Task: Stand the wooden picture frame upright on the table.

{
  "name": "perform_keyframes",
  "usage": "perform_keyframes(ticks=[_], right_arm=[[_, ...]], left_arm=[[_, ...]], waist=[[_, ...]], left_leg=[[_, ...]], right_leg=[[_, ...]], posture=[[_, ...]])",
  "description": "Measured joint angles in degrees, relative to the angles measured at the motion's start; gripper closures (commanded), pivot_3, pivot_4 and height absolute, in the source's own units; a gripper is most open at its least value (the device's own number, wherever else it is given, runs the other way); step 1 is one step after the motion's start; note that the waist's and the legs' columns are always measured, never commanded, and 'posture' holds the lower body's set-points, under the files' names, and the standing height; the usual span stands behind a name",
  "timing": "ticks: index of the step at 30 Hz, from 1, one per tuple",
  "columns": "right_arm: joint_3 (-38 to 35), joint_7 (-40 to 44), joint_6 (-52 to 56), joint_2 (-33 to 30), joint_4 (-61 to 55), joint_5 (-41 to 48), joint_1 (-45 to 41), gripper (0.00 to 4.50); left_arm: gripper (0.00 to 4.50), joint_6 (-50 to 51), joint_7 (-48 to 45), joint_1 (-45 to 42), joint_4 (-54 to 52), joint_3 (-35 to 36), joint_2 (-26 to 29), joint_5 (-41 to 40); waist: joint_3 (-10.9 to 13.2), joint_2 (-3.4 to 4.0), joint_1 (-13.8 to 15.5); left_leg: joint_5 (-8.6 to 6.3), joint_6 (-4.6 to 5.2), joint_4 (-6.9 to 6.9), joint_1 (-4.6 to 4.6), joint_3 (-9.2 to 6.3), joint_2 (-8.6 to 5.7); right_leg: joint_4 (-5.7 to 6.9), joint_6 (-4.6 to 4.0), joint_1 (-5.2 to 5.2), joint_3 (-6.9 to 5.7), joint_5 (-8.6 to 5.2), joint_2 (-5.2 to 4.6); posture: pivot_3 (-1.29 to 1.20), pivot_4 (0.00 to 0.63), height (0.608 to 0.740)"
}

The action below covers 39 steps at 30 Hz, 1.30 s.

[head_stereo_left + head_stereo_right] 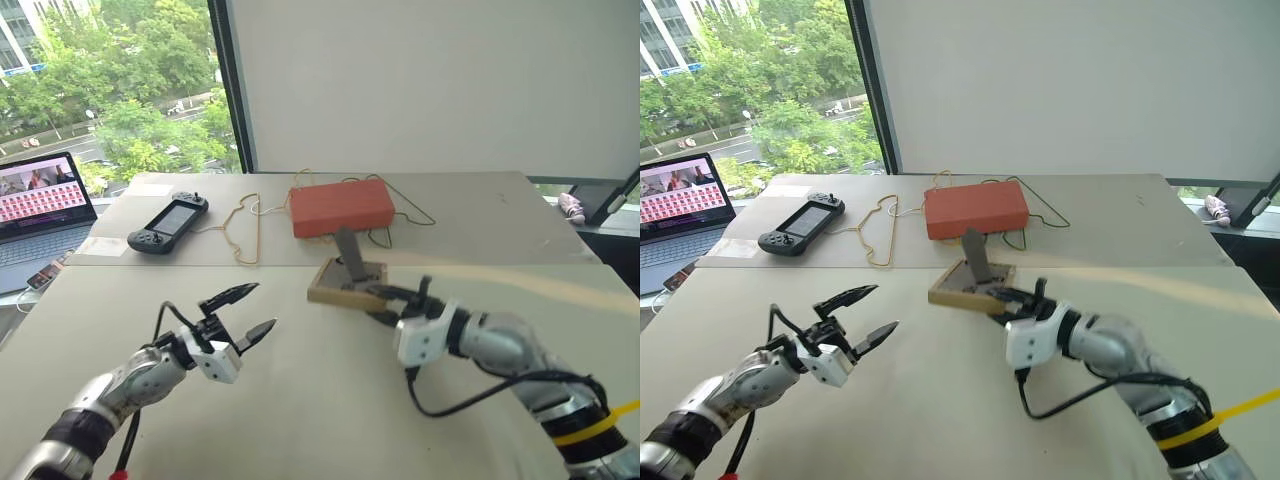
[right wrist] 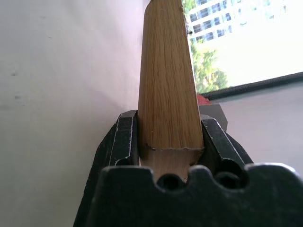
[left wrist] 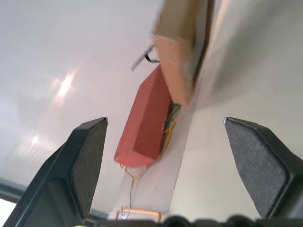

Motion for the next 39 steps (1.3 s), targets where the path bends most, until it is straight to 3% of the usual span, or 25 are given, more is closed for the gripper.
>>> perform_keyframes(ticks=[2,6,10,14,23,24,30,31,36,39], right_arm=[[-1.15,5.18,14.87,-0.29,-2.65,10.04,-4.33,3.24],[-7.03,12.53,60.13,-3.04,-0.79,35.25,-21.93,3.24],[-9.48,13.96,81.45,-2.24,2.83,46.30,-30.04,3.24],[-7.71,13.60,85.86,0.83,7.14,47.88,-28.87,3.24],[-6.62,14.52,80.60,0.93,7.92,46.92,-23.50,3.24],[-6.62,14.33,80.52,1.07,8.00,46.89,-23.49,2.27],[-6.32,13.58,80.73,1.05,9.91,46.07,-22.49,0.35],[-6.60,13.51,81.03,1.05,9.90,46.19,-22.53,0.18],[-10.01,13.28,83.77,-0.50,8.76,48.46,-22.66,0.18],[-15.68,12.74,86.73,-4.62,7.01,50.79,-21.62,0.18]], left_arm=[[0.26,2.04,-1.58,3.82,-1.86,0.38,-0.67,0.38],[0.26,4.12,-3.16,8.72,-5.27,1.50,-3.30,1.93],[0.26,5.27,-4.67,8.88,-6.41,2.38,-4.64,2.08],[0.26,5.23,-5.57,8.91,-6.61,3.45,-5.34,2.15],[0.26,5.21,-7.61,10.03,-7.70,5.38,-6.18,2.10],[0.21,5.21,-7.89,10.05,-7.83,5.73,-6.32,2.09],[0.21,5.20,-9.27,10.11,-7.91,6.20,-6.74,1.48],[0.21,5.20,-9.52,10.08,-7.91,6.20,-6.88,1.25],[0.21,5.13,-11.46,9.98,-7.97,6.25,-6.90,-1.35],[0.21,5.74,-13.66,11.06,-10.61,6.61,-6.83,-5.27]], waist=[[0.04,0.02,-0.06],[0.24,0.27,0.41],[0.25,0.29,1.00],[0.25,0.29,1.15],[0.24,0.32,0.23],[0.24,0.32,0.15],[0.25,0.32,0.15],[0.25,0.32,0.13],[0.25,0.32,0.30],[0.26,0.32,0.54]], left_leg=[[0.00,0.01,0.02,0.00,0.01,0.00],[-0.01,0.01,0.02,-0.02,-0.06,0.04],[-0.08,0.13,-0.05,-0.06,-0.12,0.05],[-0.06,0.11,0.02,-0.47,-0.06,0.01],[-0.06,0.10,0.04,-0.46,-0.07,0.00],[-0.05,0.09,0.04,-0.44,-0.07,-0.01],[-0.04,0.08,0.06,-0.43,-0.07,-0.01],[-0.04,0.08,0.06,-0.44,-0.07,-0.01],[-0.04,0.07,0.06,-0.47,-0.08,-0.01],[-0.04,0.08,0.06,-0.56,-0.10,-0.01]], right_leg=[[0.01,-0.01,-0.04,0.00,0.01,0.01],[0.03,-0.06,-0.01,-0.08,0.03,0.01],[-0.06,-0.06,-0.03,-0.15,0.03,0.04],[0.03,-0.06,-0.45,-0.10,0.03,0.00],[0.16,-0.06,-0.49,-0.10,0.03,-0.01],[0.23,-0.06,-0.49,-0.10,0.03,-0.01],[0.37,-0.06,-0.49,-0.09,0.03,-0.01],[0.37,-0.06,-0.49,-0.10,0.03,-0.01],[0.37,-0.06,-0.49,-0.10,0.03,-0.01],[0.38,-0.06,-0.50,-0.11,0.03,-0.03]], posture=[[0.00,0.150,0.740],[0.00,0.150,0.740],[0.00,0.150,0.740],[0.00,0.150,0.740],[0.00,0.150,0.740],[0.00,0.150,0.740],[0.00,0.150,0.740],[0.00,0.150,0.740],[0.00,0.150,0.740],[0.00,0.150,0.740]])
